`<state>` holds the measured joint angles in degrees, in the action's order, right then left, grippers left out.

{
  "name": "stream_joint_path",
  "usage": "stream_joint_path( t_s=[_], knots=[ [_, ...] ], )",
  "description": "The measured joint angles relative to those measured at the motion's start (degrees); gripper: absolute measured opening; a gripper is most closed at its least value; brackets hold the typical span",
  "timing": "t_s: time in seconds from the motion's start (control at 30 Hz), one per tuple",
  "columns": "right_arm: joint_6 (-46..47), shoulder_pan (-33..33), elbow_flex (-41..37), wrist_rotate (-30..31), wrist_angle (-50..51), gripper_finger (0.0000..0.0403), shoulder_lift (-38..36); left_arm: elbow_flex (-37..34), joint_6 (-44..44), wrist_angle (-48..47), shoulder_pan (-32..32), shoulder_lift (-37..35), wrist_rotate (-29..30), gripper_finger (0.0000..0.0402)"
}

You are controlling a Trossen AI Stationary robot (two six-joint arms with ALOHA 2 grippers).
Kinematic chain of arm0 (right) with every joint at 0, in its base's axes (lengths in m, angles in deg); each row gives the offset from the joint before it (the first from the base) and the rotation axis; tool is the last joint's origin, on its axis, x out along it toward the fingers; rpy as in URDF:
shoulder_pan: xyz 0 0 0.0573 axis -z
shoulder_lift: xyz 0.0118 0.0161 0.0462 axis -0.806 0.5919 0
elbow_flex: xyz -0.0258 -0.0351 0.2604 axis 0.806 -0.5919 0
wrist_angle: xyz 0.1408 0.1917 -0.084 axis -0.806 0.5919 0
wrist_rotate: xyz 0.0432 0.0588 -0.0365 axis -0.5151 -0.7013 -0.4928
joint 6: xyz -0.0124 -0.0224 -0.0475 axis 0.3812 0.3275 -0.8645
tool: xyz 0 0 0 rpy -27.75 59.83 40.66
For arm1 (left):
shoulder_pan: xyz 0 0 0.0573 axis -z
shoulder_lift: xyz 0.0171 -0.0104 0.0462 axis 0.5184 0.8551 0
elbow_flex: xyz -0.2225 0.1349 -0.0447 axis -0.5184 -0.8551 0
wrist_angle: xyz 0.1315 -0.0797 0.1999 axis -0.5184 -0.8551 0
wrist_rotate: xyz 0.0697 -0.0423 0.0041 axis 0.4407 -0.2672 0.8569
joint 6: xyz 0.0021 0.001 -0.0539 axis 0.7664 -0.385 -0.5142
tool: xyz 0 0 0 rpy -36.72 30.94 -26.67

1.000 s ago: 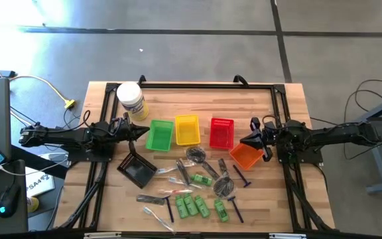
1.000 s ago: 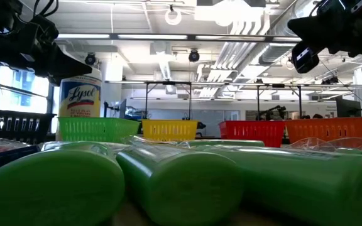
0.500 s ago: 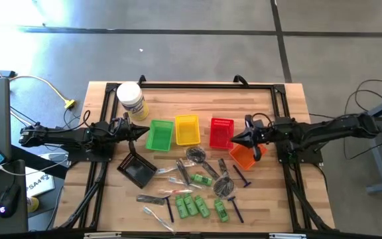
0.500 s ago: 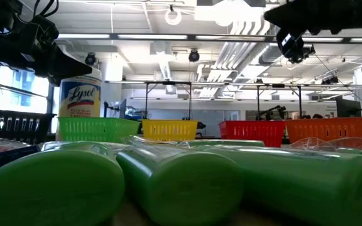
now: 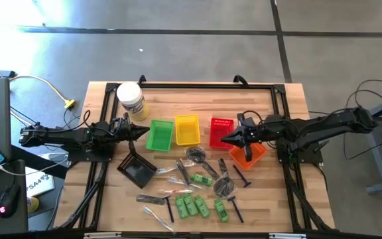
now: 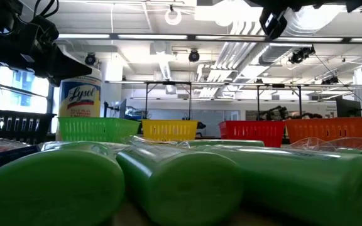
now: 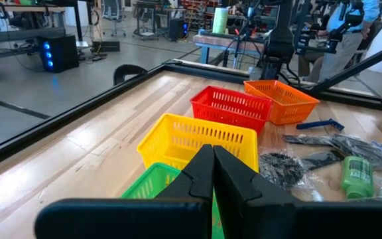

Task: Pick & Place Travel size toiletries
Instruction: Put the green shampoo into yellow basket

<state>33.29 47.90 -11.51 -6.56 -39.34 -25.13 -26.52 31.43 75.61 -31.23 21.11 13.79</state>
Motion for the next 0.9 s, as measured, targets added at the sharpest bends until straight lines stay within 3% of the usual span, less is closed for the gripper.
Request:
stream_joint_path(
  t_s=[0.53,0.9],
  knots=[
    [2.0,0.2,13.4,0.1,14.2,0.0004,15.3,0.0,0.0,0.0,0.0,0.0,0.0,0.0002],
    [6.4,-0.1,23.1,1.6,29.7,0.0004,24.2,0.0,0.0,0.0,0.0,0.0,0.0,0.0002]
  ],
)
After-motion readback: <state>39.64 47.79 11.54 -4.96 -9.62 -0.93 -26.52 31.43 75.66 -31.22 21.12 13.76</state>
